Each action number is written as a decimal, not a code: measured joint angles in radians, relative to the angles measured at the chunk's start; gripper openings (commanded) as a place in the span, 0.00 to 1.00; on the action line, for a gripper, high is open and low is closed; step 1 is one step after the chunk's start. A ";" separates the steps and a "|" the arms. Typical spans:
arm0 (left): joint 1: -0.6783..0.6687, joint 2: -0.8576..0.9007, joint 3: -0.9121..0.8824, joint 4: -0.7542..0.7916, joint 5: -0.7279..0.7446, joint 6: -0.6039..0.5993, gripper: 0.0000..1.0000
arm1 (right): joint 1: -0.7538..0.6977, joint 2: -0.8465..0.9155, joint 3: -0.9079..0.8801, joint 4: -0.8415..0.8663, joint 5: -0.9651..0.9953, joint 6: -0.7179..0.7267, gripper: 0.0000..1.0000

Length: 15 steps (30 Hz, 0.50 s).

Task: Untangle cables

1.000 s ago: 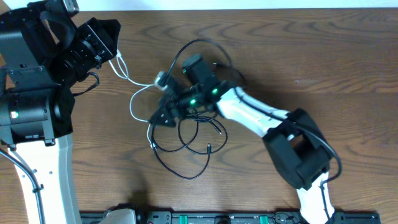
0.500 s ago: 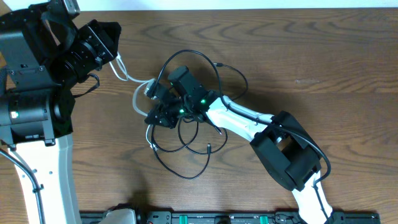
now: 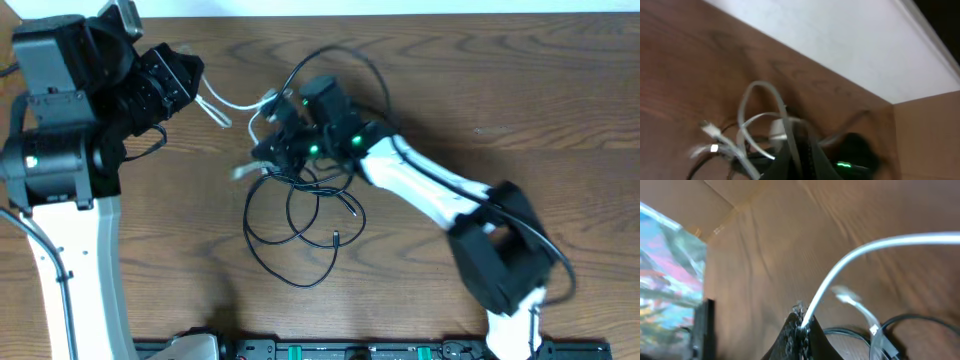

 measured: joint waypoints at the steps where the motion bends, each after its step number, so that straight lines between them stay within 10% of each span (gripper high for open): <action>1: 0.000 0.004 0.000 -0.005 0.000 0.001 0.08 | -0.006 -0.031 0.000 -0.019 0.000 0.000 0.01; 15: -0.093 0.037 0.000 -0.040 -0.010 0.047 0.08 | -0.121 -0.167 0.000 -0.152 -0.146 -0.053 0.01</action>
